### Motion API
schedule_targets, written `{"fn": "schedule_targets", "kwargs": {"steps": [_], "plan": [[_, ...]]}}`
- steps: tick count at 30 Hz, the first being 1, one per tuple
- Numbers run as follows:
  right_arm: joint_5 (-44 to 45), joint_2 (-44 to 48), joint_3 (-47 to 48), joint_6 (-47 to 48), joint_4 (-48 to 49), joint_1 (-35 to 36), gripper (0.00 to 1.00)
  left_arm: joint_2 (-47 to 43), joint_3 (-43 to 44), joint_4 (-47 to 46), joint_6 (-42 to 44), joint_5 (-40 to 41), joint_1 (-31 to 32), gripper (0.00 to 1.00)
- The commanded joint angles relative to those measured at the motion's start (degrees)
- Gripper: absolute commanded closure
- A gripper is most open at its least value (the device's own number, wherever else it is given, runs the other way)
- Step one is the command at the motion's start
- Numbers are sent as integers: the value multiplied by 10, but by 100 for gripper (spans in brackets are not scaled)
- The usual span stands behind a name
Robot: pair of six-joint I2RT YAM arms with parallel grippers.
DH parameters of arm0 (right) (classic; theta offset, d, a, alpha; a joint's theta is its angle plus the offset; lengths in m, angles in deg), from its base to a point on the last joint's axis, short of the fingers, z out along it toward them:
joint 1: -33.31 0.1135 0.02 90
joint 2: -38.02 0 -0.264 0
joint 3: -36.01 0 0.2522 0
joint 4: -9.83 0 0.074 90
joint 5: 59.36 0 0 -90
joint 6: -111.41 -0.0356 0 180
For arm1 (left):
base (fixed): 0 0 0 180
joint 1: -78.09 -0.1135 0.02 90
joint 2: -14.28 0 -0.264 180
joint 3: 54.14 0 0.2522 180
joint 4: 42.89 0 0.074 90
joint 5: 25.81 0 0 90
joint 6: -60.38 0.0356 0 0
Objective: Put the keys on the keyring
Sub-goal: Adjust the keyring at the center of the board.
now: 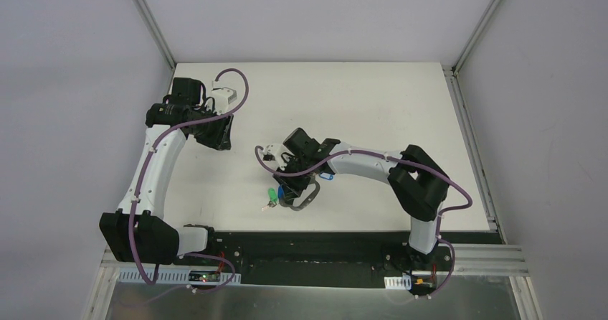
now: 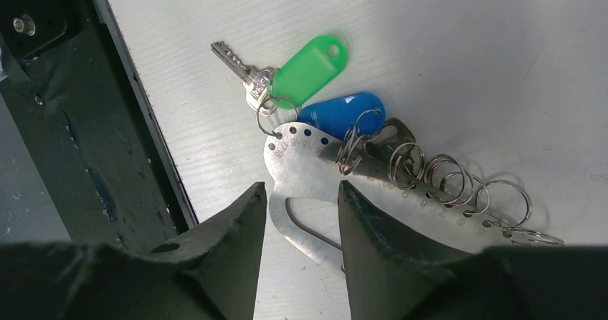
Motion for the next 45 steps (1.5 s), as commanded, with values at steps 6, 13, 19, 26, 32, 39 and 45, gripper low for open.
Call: {"fn": "schedule_targets", "kwargs": {"steps": [6,13,19,26,32,39,45], "plan": [[-6,-18,15,-16,4,1,56,-13,21,15,-6,4,-8,63],[-10,-27,24,-25,5,-6,56,-12,24,15,-5,3,-8,63],[-26,-32,31,-39,7,-10,56,-11,24,15,-8,2,-7,63],[-22,-39,40,-60,14,-21,55,-14,25,17,-7,1,-8,62],[-13,-31,38,-59,19,-23,55,-15,29,19,-7,6,-7,62],[-20,-15,43,-49,20,-23,57,-17,32,23,-4,12,-7,62],[-25,10,33,-46,13,-23,57,-20,32,24,-4,17,-8,62]]}}
